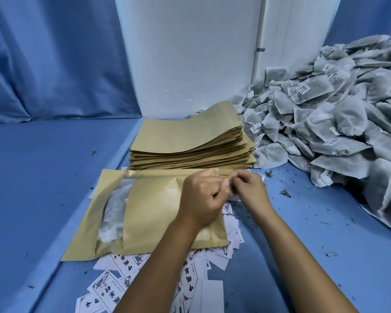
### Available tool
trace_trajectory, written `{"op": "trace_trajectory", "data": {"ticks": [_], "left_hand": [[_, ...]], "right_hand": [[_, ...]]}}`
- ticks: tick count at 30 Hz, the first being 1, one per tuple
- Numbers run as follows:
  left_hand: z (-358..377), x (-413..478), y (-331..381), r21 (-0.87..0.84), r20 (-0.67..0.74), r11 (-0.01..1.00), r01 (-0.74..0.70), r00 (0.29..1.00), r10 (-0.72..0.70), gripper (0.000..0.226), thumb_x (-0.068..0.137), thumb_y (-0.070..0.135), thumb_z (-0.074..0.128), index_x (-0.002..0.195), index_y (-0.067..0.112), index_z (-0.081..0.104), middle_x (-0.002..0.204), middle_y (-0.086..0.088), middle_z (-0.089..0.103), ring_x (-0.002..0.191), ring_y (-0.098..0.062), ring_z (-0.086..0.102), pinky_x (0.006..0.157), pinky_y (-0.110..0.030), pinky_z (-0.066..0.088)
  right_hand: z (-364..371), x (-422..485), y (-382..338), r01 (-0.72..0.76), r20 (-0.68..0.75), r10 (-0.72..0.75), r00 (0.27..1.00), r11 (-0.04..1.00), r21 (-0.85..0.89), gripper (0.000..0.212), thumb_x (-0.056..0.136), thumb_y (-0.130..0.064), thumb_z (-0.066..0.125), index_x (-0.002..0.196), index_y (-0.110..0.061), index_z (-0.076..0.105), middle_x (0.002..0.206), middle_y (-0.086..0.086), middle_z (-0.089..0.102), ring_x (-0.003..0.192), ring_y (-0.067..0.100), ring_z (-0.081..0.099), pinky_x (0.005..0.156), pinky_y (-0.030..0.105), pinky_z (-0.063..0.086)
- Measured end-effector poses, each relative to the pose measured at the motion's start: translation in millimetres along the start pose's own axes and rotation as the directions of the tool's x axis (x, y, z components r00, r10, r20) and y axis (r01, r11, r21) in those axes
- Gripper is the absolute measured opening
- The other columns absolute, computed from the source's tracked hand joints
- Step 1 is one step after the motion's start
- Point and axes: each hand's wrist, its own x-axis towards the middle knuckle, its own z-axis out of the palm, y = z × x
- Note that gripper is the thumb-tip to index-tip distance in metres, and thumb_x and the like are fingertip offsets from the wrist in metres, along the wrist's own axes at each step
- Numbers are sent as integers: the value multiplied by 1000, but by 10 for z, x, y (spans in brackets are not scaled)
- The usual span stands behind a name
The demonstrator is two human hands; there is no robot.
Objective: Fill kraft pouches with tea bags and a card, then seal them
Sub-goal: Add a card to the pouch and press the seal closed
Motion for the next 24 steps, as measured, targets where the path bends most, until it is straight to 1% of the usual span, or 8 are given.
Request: {"op": "trace_trajectory", "data": {"ticks": [2,5,9,13,17,19,22,24], "left_hand": [[24,-8,27,12,20,1000,-23,1000,23,44,89,12,46,45,17,40,51,11,26,53,-11,22,53,-24,17],[96,-53,60,74,97,994,-83,992,76,42,86,14,48,44,12,46,45,1,37,51,-14,28,54,-23,21],[177,-82,115,197,149,953,-229,968,202,39,82,16,53,44,11,55,45,-2,49,46,-20,42,48,-24,30],[189,-64,155,277,194,895,-351,932,306,39,81,17,54,43,10,59,45,0,53,46,-21,47,46,-26,34],[168,-19,222,301,122,833,-465,885,450,32,82,11,56,49,8,57,60,-5,58,57,-24,47,50,-32,36],[92,6,238,333,73,807,-487,867,493,25,85,14,54,62,9,63,85,-7,66,73,-25,50,63,-36,41],[-21,36,168,429,-133,860,-276,923,362,27,86,24,54,109,16,65,124,-6,52,105,-23,48,94,-37,39],[-29,61,138,219,-350,975,47,936,33,46,86,29,55,130,16,50,137,-4,36,124,-21,38,103,-34,36]], "right_hand": [[-23,39,59,-39,-73,45,996,996,82,26,93,8,33,86,0,57,74,9,55,66,14,50,57,15,44],[44,48,138,-183,82,172,982,969,165,25,98,-19,47,102,2,59,83,6,58,73,14,55,61,14,48],[93,137,83,-214,159,191,969,966,143,34,90,-24,64,62,-13,49,55,0,40,54,14,40,57,28,34],[59,144,31,-206,247,188,951,977,50,33,90,-16,64,59,-17,51,57,-1,42,56,13,41,61,29,34],[-1,85,-163,-185,303,52,952,884,430,29,95,-6,50,68,-12,63,52,-3,60,44,5,54,46,17,44],[-12,121,-346,-166,240,14,971,760,628,18,93,-6,50,80,-8,62,64,4,68,55,10,63,53,18,52],[-46,263,-587,-104,143,-20,989,593,799,16,91,-10,49,102,-4,60,95,13,64,88,22,61,89,33,51],[-73,386,-632,-89,93,14,996,449,889,28,95,-13,47,121,-4,54,111,13,60,105,24,57,106,41,40]]}}
